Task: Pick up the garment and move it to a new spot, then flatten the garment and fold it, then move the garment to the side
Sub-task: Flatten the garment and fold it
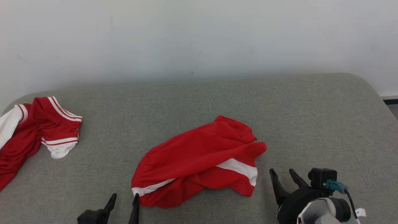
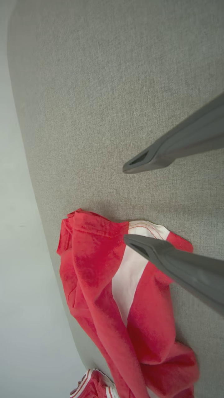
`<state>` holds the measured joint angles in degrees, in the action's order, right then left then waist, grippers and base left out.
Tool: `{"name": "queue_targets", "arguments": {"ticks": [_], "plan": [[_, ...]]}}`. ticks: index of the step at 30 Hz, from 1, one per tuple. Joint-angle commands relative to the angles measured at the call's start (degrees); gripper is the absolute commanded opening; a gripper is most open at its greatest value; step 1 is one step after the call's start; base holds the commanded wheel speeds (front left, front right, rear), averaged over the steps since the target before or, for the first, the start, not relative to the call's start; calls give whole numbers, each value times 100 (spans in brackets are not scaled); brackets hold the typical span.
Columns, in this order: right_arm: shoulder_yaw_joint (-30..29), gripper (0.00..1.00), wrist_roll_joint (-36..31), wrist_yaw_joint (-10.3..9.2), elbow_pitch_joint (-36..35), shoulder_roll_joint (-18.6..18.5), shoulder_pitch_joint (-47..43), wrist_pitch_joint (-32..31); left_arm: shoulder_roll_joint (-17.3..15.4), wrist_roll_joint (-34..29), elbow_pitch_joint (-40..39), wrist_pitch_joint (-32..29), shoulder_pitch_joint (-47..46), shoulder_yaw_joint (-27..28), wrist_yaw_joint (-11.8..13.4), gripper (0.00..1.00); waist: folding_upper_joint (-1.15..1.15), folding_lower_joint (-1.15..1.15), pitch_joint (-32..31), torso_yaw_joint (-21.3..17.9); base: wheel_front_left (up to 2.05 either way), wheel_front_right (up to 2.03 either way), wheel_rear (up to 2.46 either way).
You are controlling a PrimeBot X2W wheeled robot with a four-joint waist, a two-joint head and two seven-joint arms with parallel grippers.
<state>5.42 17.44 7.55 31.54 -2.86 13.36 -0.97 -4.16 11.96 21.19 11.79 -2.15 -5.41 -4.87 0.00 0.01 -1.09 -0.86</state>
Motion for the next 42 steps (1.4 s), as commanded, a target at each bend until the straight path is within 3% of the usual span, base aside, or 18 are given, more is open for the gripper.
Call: {"name": "queue_targets", "arguments": {"ticks": [1, 8, 23, 25, 26, 27, 28, 30, 31, 32, 33, 42], "plan": [[63, 100, 68, -13, 183, -4, 205, -15, -27, -63, 156, 22, -151, -47, -36, 100, 0, -1, 112, -17, 0, 0, 0], [524, 100, 204, -13, 1065, -5, 800, -285, -44, -72, 600, 182, -534, -202, -100, 100, 0, -1, 357, 45, 0, 0, 0], [1113, 100, 309, -13, 2298, -3, 1481, -64, -33, 12, 1239, 270, -1077, -490, -180, 100, 0, -1, 585, 176, 0, 0, 0], [1182, 100, 367, -13, 2415, -3, 1531, -56, -30, 15, 1294, 284, -1127, -544, -199, 41, 0, -1, 610, 180, 0, 0, 0], [1209, 100, 399, -13, 2481, -2, 1550, -60, -28, 49, 1326, 285, -1146, -566, -210, 0, 0, -1, 621, 180, 0, 0, 0], [1227, 86, 449, -13, 2543, -2, 1571, -56, -26, 68, 1363, 281, -1165, -591, -212, 0, 0, -1, 627, 178, 0, 0, 0], [1249, 45, 477, -13, 2598, -2, 1585, -48, -32, 80, 1386, 287, -1182, -610, -203, 0, 0, -1, 632, 174, 0, 0, 0], [1292, 29, 546, -13, 2698, 8, 1605, -6, -42, 119, 1433, 295, -1208, -633, -213, 0, 0, -1, 641, 163, 0, 0, 0], [1311, 27, 589, -13, 2741, 11, 1607, 12, -45, 132, 1450, 292, -1222, -644, -218, 0, 0, -1, 648, 160, 0, 0, 0], [1340, 7, 620, -13, 2786, 11, 1610, 20, -48, 152, 1462, 300, -1236, -653, -221, 0, 0, -1, 656, 158, 0, 0, 0], [1368, 0, 659, -13, 2821, 11, 1614, 17, -55, 167, 1476, 307, -1249, -658, -226, 0, 0, -1, 663, 154, 0, 0, 0], [1546, 0, 998, -13, 2821, 1, 1764, 458, -79, 372, 1401, 339, -1314, -665, -251, 0, 0, -1, 602, 87, 0, 0, 0]]}}
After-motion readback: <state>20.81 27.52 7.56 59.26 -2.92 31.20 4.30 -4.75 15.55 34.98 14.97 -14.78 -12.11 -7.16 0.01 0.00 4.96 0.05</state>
